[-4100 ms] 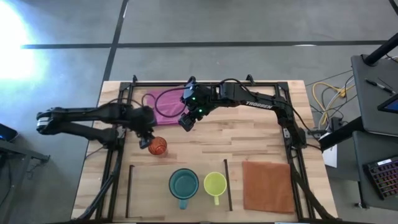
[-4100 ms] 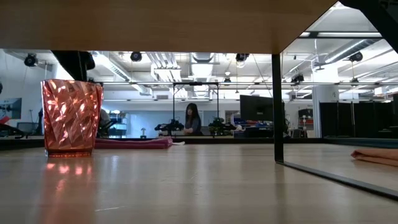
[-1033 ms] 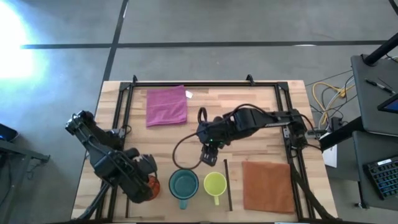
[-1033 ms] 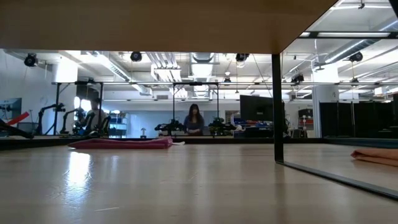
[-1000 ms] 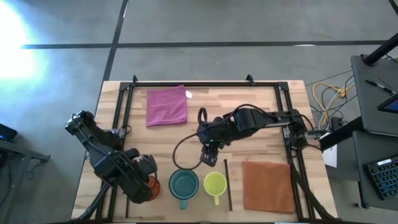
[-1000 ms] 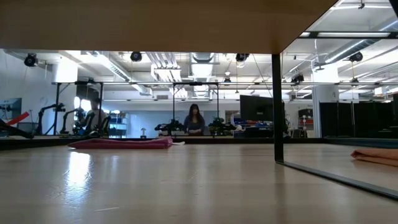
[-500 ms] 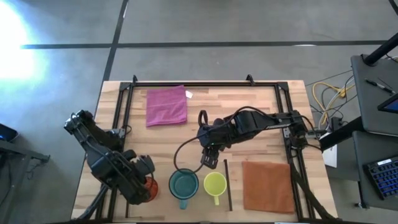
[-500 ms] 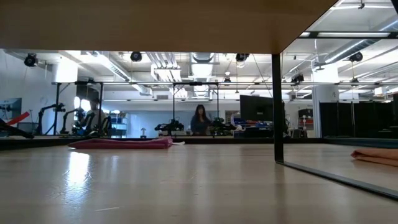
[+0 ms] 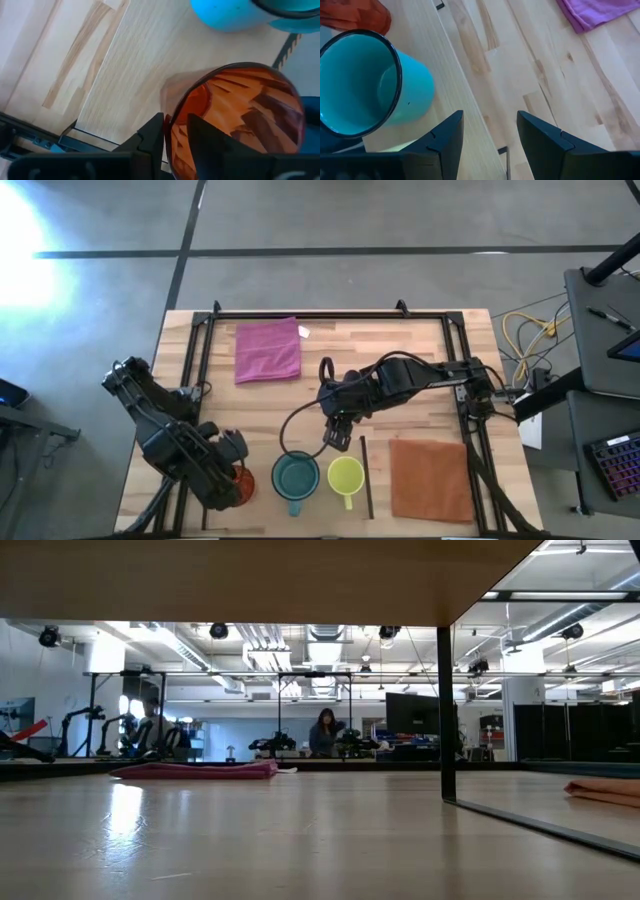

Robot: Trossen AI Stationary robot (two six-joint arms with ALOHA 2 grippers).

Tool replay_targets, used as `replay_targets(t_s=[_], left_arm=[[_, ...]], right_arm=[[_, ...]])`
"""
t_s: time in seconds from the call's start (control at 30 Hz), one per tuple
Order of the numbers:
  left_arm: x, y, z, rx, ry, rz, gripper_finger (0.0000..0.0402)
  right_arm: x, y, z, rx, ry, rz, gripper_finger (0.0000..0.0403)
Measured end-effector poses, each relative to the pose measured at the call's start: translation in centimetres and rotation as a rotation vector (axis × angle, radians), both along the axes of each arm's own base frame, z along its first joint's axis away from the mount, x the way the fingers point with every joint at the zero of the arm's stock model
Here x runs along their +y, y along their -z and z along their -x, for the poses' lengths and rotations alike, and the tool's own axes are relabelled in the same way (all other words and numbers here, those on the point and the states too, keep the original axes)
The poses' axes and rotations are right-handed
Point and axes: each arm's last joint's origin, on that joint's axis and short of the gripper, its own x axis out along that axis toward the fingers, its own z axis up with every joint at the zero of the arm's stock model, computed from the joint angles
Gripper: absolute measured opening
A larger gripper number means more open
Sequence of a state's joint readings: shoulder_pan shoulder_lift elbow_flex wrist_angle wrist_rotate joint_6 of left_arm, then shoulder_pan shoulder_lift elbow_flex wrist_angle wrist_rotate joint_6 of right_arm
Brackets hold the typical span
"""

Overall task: Stack small to large cups/mugs on shelf
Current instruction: Put the brown cup on the shelf, then return to Home Position

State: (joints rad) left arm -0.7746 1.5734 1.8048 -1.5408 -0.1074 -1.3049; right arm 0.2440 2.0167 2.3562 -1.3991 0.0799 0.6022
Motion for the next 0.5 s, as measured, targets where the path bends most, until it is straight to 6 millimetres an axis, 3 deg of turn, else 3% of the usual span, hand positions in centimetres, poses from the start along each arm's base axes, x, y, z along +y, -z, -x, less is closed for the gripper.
replay_targets(t_s=[0.3, 0.5], left_arm=[[0.3, -1.8, 0.3, -0.062, -0.002, 0.028, 0.0073], [2.0, -3.8, 1.6, -0.164, -0.029, 0.014, 0.0073]], right_arm=[[0.0, 0.0, 0.0, 0.001, -0.001, 0.001, 0.0178], [-0.1, -0.5, 0.4, -0.016, -0.008, 0.001, 0.0178]])
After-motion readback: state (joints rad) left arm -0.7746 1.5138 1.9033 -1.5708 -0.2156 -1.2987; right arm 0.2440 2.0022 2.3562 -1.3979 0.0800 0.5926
